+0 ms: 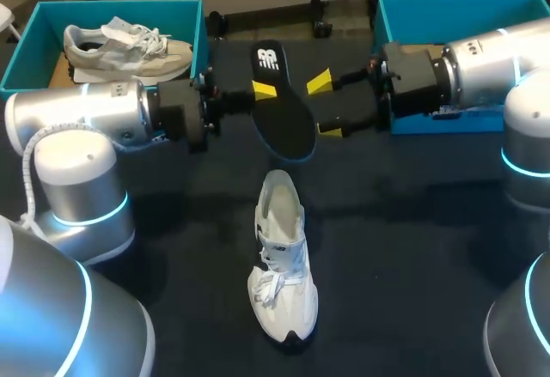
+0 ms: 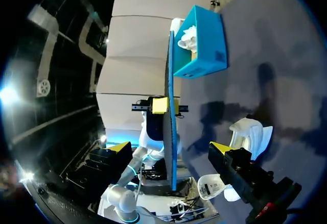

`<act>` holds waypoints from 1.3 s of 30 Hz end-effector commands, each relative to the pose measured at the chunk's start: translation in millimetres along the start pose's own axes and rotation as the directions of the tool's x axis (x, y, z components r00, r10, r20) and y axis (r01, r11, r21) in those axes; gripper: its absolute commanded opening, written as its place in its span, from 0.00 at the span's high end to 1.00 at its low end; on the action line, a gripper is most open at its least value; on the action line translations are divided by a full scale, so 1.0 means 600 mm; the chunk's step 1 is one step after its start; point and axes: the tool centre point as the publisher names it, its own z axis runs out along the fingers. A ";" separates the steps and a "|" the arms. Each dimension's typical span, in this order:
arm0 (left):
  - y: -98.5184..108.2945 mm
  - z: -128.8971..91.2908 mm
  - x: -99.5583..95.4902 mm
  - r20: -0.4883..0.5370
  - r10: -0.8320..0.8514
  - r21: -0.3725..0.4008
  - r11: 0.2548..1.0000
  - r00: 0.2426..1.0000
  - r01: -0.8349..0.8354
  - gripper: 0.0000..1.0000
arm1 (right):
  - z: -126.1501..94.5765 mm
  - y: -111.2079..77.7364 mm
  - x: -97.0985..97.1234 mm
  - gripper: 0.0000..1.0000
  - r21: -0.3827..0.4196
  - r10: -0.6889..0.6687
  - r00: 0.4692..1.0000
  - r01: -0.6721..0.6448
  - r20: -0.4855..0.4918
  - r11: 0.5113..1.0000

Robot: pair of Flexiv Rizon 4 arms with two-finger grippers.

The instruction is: Take the shoe out of the shoebox, open the shoe tongue, remove and reinsert the insole, then place the shoe into the shoebox

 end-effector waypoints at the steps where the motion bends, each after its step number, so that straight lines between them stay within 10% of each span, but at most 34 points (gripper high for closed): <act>1: 0.001 0.002 0.002 0.001 0.001 0.000 1.000 1.000 -0.001 1.00 | 0.016 -0.003 0.006 0.00 0.008 0.016 1.000 -0.016 0.006 1.000; 7: -0.002 0.005 0.004 0.004 0.033 -0.005 0.999 0.999 -0.033 1.00 | 0.028 -0.005 0.011 0.00 0.028 0.036 0.999 -0.037 0.011 0.999; 11: -0.004 0.008 0.002 0.004 0.046 -0.002 0.999 0.999 -0.046 1.00 | 0.035 -0.005 0.015 0.25 0.037 0.033 0.999 -0.033 0.024 0.999; 22: -0.010 0.015 -0.002 0.009 0.056 0.001 0.998 0.998 -0.056 1.00 | 0.054 0.006 0.015 0.51 0.044 -0.004 0.999 0.002 0.050 0.999; 39: -0.016 0.014 -0.010 0.021 0.064 0.009 0.998 0.998 -0.064 1.00 | 0.059 0.008 0.000 0.66 0.046 0.004 0.999 -0.006 0.044 0.999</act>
